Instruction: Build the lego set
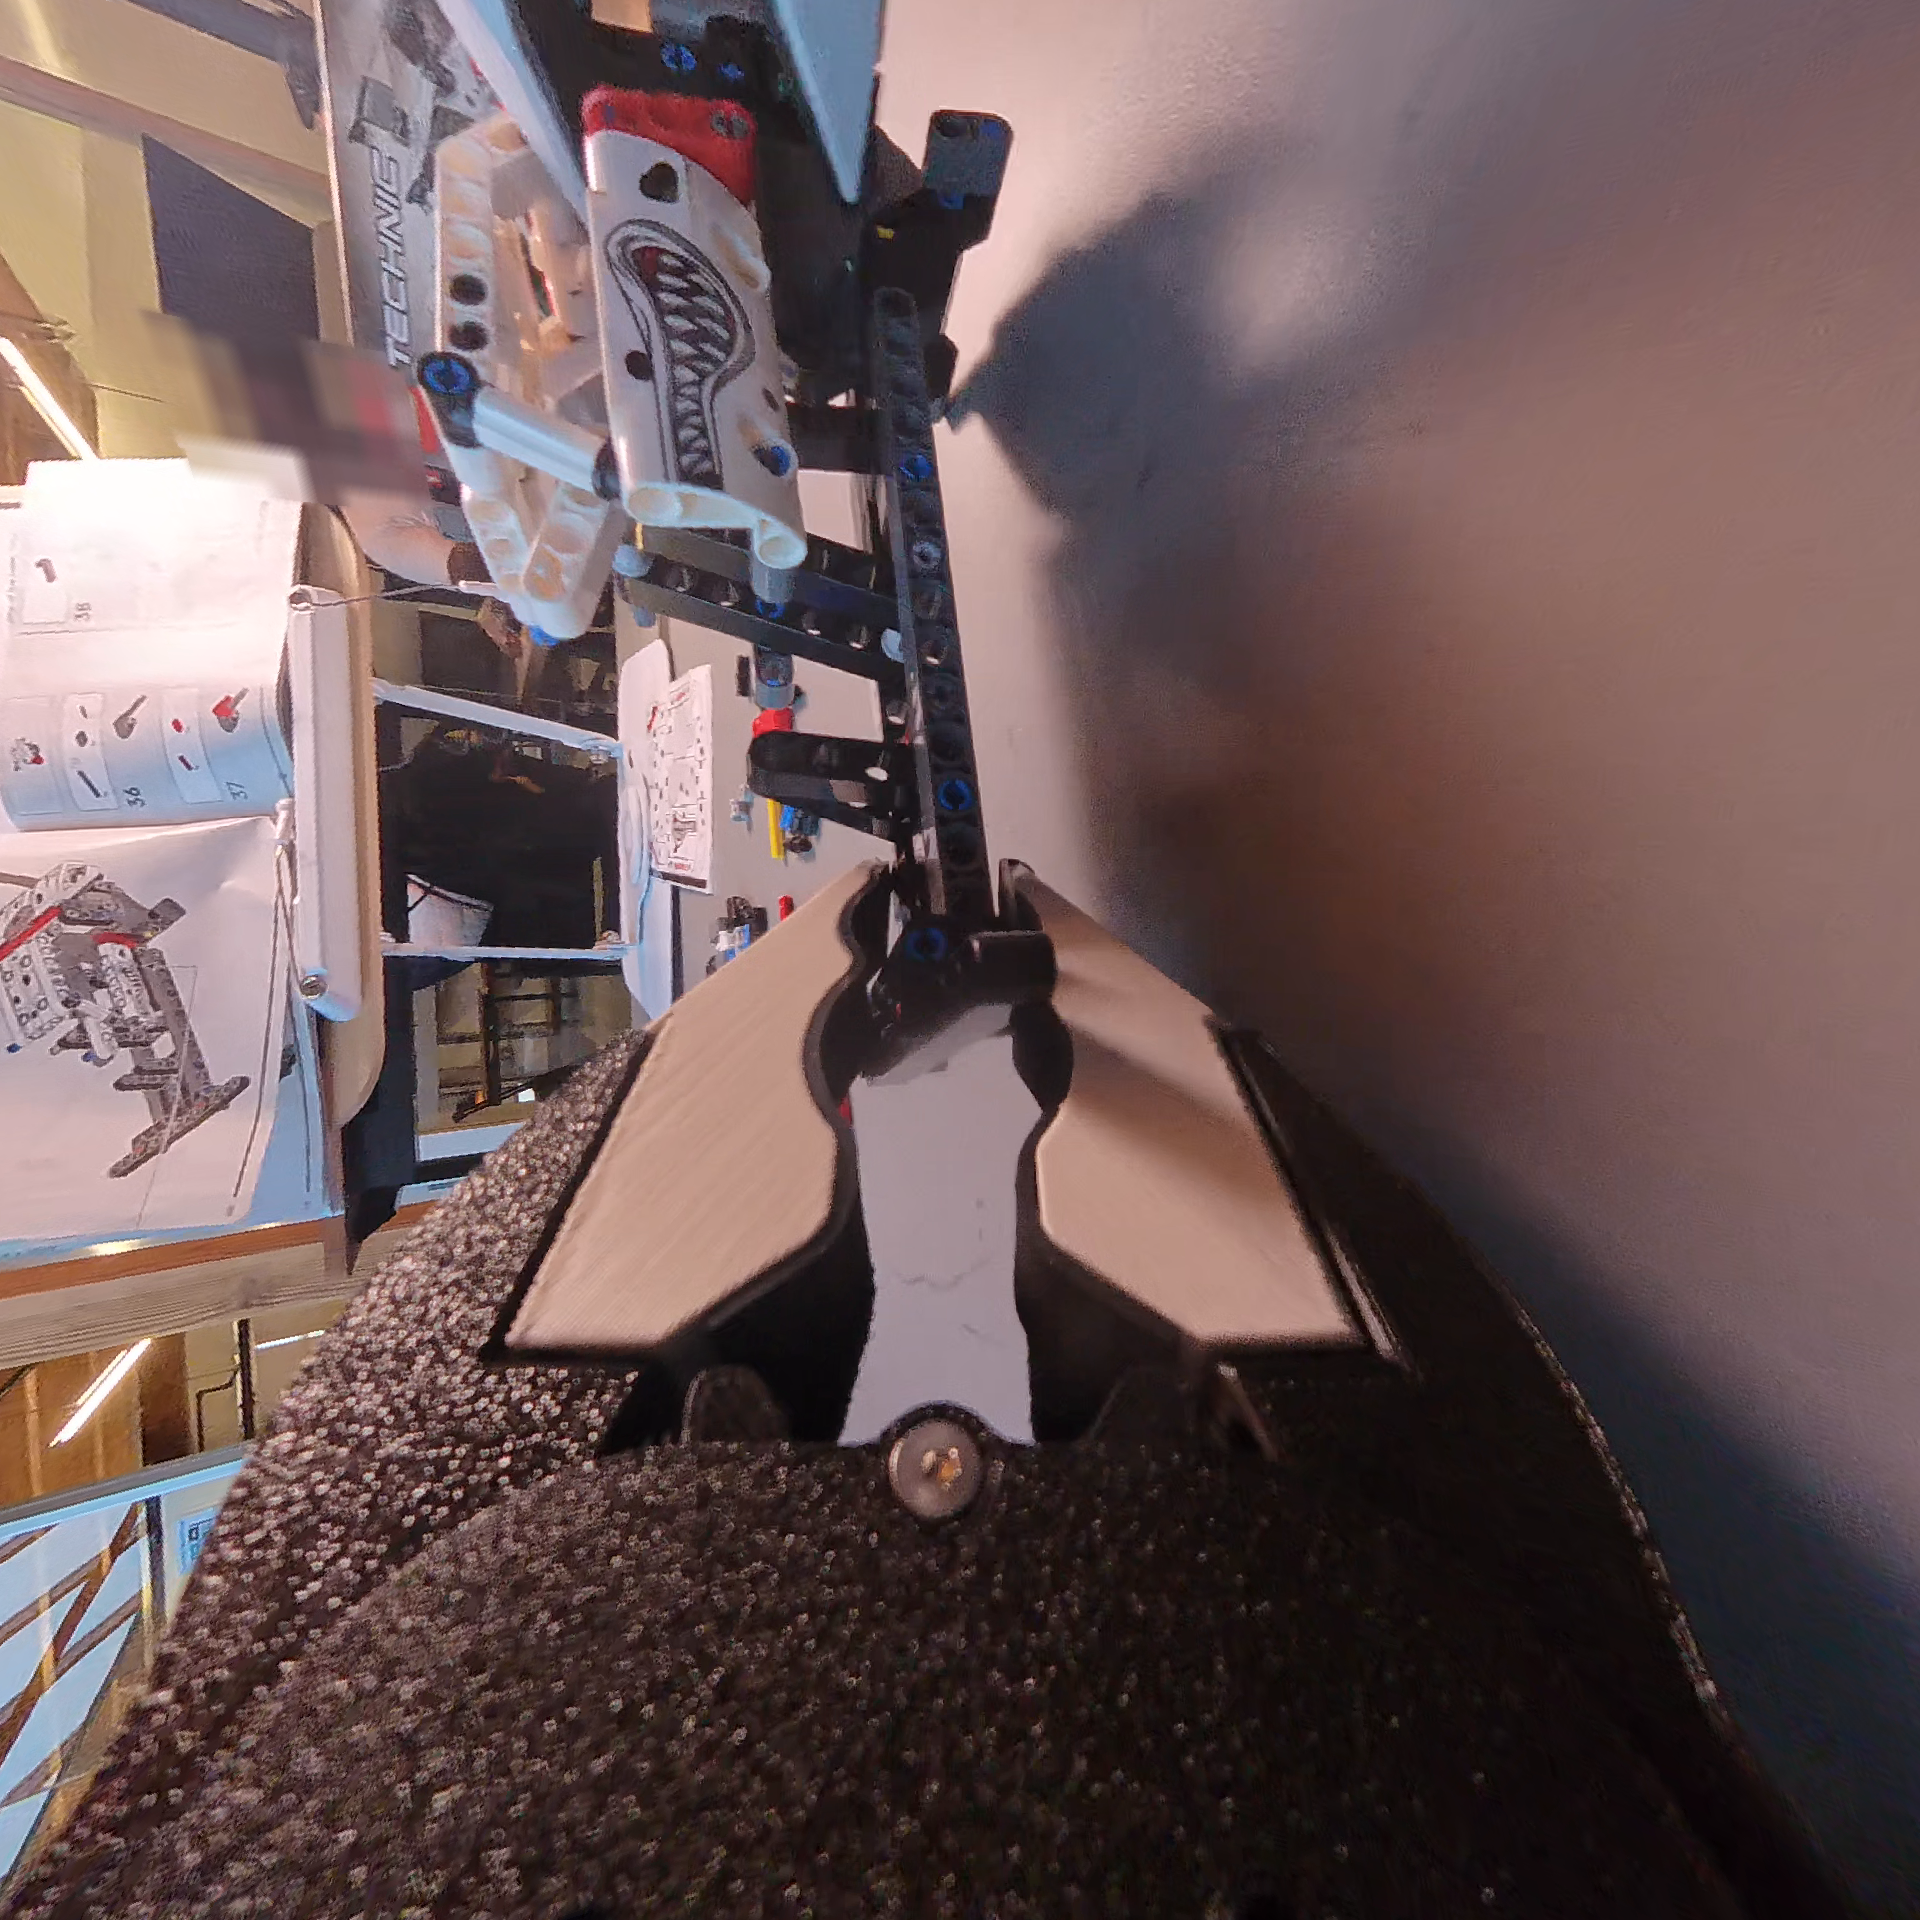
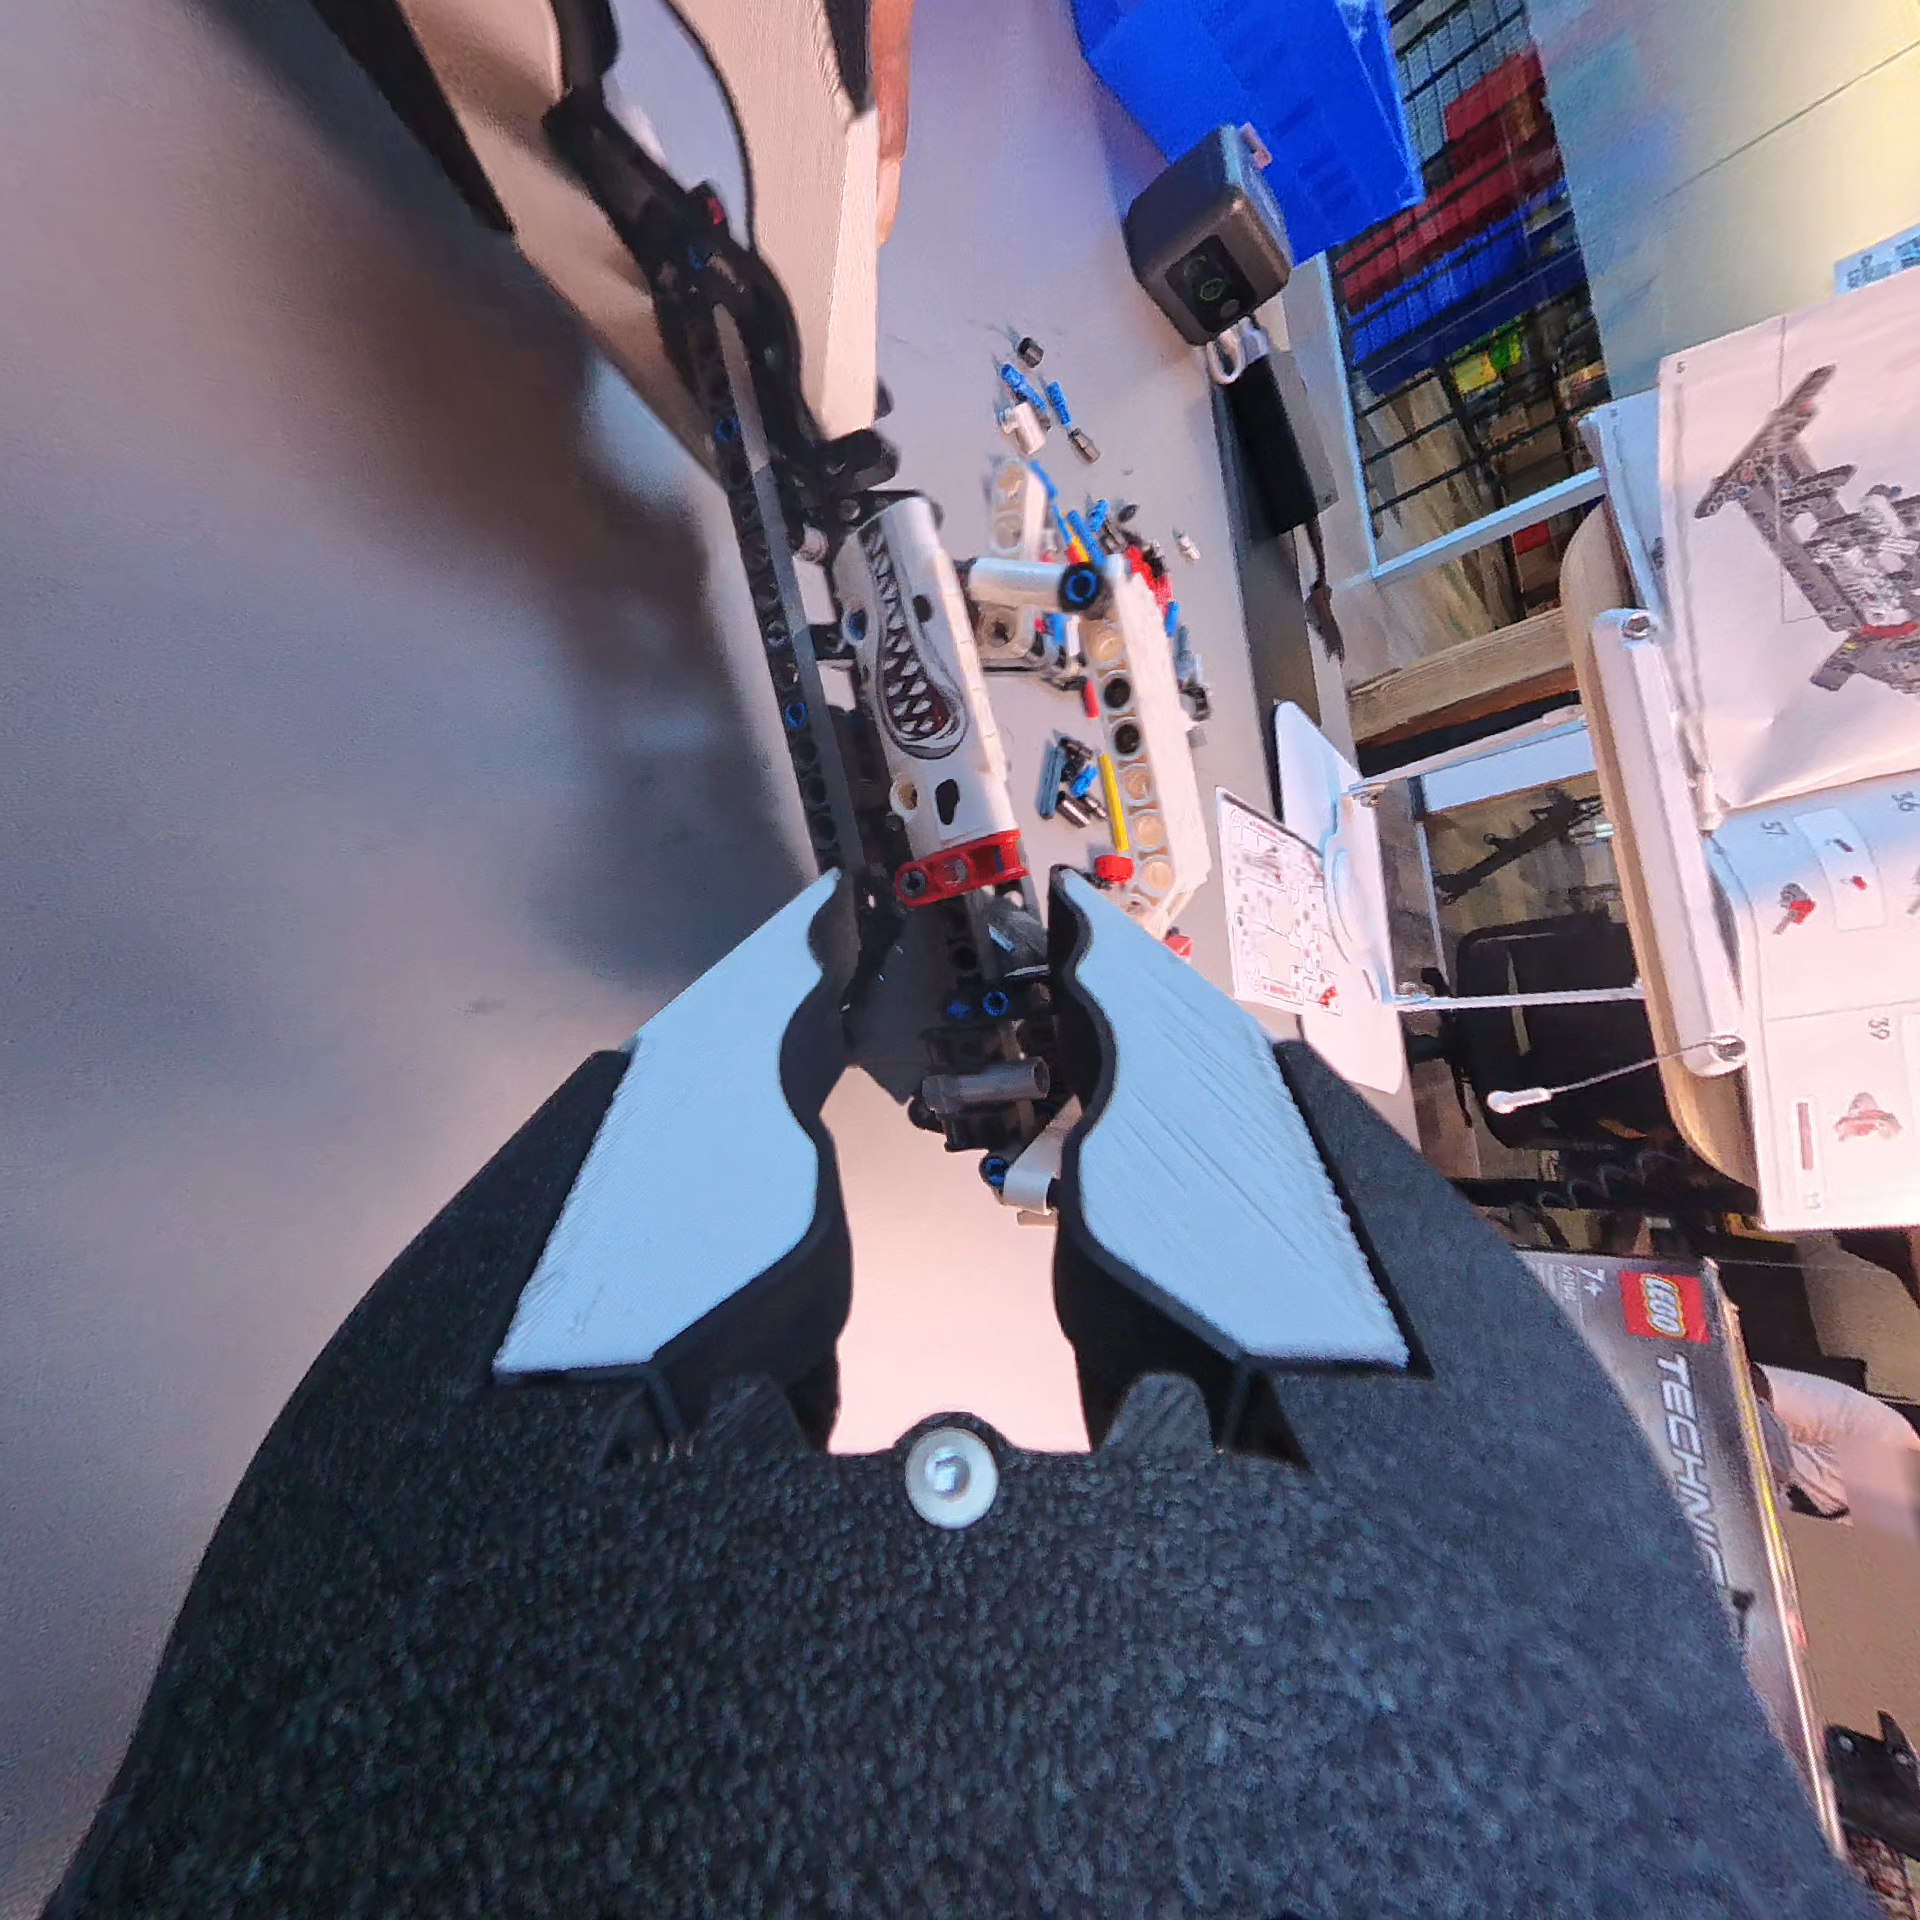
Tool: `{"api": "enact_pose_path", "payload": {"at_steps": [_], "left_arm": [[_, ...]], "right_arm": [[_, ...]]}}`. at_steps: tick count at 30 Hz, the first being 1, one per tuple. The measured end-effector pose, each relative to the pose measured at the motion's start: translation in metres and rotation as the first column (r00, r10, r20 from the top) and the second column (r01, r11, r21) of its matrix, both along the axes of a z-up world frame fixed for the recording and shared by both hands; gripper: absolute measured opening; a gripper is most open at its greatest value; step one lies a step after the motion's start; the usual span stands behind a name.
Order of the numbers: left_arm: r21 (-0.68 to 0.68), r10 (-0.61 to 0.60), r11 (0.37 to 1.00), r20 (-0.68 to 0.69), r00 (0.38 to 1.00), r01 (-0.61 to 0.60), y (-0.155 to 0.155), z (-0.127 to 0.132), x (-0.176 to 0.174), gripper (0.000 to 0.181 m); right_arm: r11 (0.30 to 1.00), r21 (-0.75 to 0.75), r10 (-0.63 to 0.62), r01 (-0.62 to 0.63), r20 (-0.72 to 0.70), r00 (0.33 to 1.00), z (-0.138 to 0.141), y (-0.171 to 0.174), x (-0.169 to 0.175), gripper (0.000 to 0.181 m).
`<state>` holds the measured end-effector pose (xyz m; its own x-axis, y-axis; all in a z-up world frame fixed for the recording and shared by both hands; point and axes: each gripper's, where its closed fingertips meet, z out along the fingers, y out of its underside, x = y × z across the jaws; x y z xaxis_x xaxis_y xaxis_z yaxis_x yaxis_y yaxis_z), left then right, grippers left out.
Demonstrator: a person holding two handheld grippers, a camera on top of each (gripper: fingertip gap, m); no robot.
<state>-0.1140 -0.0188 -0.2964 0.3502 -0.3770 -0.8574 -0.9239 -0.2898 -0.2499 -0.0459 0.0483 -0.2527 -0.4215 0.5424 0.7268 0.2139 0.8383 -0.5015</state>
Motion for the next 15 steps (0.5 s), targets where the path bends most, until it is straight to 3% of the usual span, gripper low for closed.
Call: {"api": "enact_pose_path", "payload": {"at_steps": [8,15], "left_arm": [[-0.075,-0.005,0.997,0.07,0.998,0.011,-0.004,-0.011,0.008,0.022],[-0.101,-0.045,0.993,0.17,0.984,0.063,-0.014,-0.002,0.023,0.048]], "right_arm": [[0.999,0.051,-0.008,0.012,-0.063,0.998,0.005,-0.004,0.001,0.033],[0.995,0.095,-0.005,0.015,-0.105,0.994,0.014,-0.005,-0.01,0.036]]}}
